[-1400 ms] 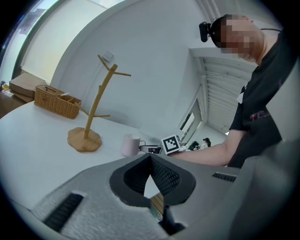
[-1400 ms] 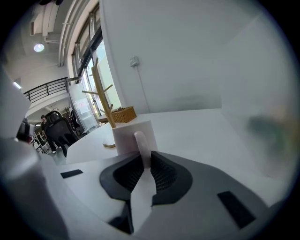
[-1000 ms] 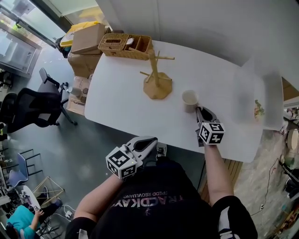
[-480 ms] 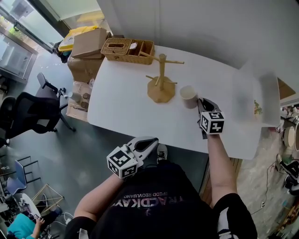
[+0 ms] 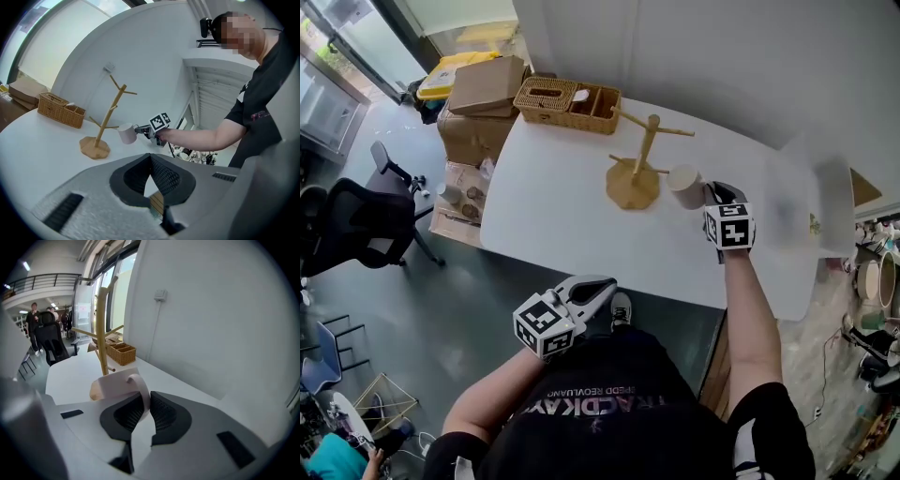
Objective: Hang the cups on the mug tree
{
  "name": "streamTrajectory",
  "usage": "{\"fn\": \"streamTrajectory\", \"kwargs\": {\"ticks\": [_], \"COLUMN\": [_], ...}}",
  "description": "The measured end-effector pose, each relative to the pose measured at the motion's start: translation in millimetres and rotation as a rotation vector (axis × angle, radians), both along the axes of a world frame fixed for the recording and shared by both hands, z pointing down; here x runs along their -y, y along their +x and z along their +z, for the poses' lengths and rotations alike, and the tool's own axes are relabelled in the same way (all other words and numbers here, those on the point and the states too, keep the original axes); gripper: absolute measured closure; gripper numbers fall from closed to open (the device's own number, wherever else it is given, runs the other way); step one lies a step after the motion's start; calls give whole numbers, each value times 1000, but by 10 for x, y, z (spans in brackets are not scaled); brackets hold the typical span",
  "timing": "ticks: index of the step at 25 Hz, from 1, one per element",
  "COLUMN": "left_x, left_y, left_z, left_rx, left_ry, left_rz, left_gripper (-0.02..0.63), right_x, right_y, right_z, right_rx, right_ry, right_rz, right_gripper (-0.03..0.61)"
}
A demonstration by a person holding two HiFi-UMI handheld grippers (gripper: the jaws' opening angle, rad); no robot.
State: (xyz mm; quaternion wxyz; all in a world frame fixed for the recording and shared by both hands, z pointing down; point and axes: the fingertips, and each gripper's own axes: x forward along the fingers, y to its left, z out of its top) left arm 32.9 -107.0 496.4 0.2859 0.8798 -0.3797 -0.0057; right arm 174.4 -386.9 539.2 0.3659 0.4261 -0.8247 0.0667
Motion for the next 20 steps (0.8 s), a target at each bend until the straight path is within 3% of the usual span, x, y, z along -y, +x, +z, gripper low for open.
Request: {"fn": "streamTrajectory", "kwargs": {"ticks": [7,20], "left_x": [-63,-236], "left_y": [-128,-400], "left_z": [-45,-52], "left_rx": [-8,-24], "left_ry": [22,33], "left_rz": [19,-1], "left_gripper": [618,618], "right_x": [-5,-109], "right_y": [-337,-890], "right_z": [-189,-197], "right_rx": [-228,-526], "right_ry": [86,228], "right_rz": [-123,-272], "right_gripper": [540,540]}}
